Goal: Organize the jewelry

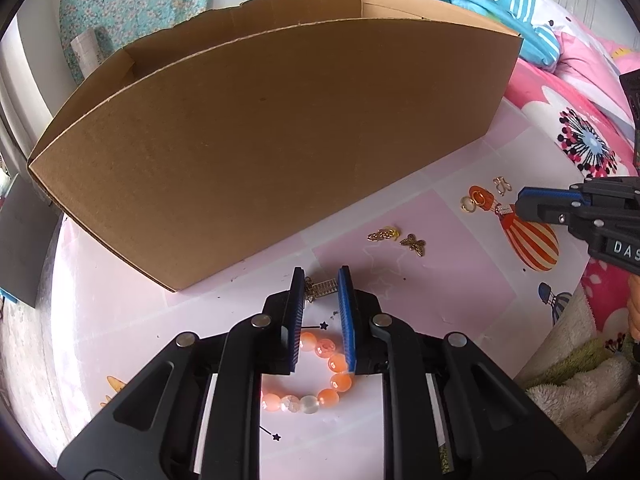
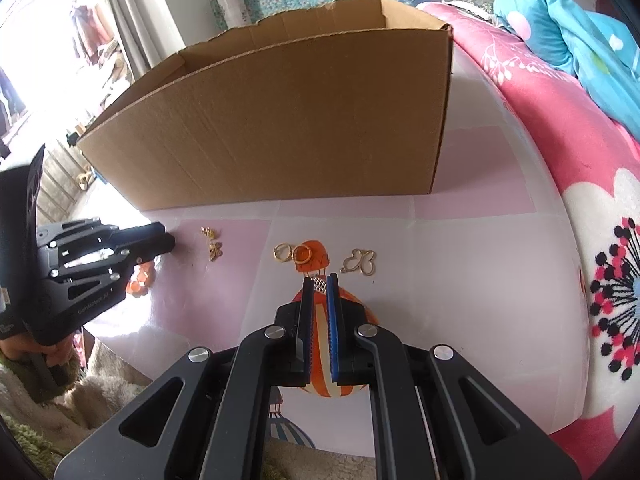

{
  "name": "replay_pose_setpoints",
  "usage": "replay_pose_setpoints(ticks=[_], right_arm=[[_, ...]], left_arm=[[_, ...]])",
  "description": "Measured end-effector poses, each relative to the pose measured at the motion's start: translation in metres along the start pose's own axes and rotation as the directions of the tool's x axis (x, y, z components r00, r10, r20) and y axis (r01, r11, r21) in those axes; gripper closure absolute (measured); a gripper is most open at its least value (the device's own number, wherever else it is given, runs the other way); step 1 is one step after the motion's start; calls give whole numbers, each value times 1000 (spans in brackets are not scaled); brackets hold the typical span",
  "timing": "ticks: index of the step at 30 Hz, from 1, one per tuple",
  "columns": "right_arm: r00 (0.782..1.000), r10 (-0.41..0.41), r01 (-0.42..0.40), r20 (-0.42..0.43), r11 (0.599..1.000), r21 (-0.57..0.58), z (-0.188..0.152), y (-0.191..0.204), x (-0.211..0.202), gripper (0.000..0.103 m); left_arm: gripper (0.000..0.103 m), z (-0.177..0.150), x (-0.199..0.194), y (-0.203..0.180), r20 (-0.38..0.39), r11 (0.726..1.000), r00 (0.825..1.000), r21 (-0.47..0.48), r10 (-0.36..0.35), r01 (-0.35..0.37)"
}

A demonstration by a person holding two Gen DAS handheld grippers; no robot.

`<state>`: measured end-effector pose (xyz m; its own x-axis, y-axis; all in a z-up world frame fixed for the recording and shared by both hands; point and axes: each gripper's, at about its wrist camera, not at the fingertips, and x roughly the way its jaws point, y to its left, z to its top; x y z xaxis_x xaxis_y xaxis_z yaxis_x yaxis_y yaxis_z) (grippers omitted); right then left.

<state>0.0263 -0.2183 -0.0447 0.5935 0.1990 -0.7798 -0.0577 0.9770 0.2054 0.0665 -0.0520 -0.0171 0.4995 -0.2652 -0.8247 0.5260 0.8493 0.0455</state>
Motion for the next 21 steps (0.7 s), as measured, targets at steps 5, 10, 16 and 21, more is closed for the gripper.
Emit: replay_pose_setpoints(ticks=[5, 10, 16, 21], right_arm=[[1000, -22, 22, -7, 999, -37, 3, 3, 2, 96], [999, -40, 37, -15, 986, -165, 8, 14, 4, 83], [999, -22, 11, -35, 959, -284, 18, 16, 4, 82], [997, -22, -4, -74, 940, -342, 20, 15, 11, 82]], left_arm=[[87, -1, -2, 3, 4, 1000, 1000, 4, -1, 1], [89, -2, -2, 5, 5, 1000, 1000, -2, -15, 15], [90, -3, -4, 7, 8, 1000, 1000, 4, -20, 20], [90, -3, -4, 8, 9, 1000, 1000, 8, -20, 20]])
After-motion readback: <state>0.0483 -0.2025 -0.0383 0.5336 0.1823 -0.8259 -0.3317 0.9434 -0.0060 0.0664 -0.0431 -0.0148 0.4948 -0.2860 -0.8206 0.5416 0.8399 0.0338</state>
